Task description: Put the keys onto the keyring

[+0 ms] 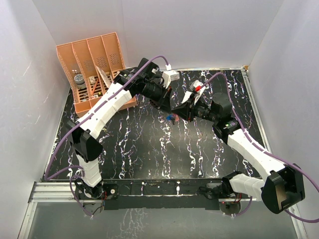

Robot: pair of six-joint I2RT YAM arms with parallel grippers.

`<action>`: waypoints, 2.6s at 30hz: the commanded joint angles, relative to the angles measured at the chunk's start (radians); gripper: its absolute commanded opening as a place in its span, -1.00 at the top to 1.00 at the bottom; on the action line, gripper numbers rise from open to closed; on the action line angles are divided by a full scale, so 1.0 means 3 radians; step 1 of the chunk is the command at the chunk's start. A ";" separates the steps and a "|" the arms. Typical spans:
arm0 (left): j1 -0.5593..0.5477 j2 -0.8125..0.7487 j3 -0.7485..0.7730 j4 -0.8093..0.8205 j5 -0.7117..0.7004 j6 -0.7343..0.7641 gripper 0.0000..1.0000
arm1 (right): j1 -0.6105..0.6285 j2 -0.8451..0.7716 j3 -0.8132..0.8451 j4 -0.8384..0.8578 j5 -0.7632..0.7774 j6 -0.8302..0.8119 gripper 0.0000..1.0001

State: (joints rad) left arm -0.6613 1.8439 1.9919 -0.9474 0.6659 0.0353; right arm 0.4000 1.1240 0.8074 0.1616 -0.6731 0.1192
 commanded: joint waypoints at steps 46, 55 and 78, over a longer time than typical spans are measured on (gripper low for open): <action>-0.0028 -0.1570 -0.2285 0.3294 -0.0435 -0.1012 0.56 | 0.0031 -0.0085 -0.0145 0.1089 0.0301 0.0795 1.00; -0.0025 -0.1572 -0.2324 0.3322 -0.0397 -0.1037 0.84 | 0.0032 -0.0087 -0.0135 0.1092 0.0351 0.0808 1.00; -0.0023 -0.1714 -0.2545 0.3427 -0.0327 -0.1122 1.00 | 0.0030 -0.0093 -0.0104 0.1130 0.0431 0.0859 1.00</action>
State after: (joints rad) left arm -0.6601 1.3750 1.2297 0.0586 0.5098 -0.2951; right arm 0.4114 1.1191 0.7609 0.4305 -0.5819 0.3733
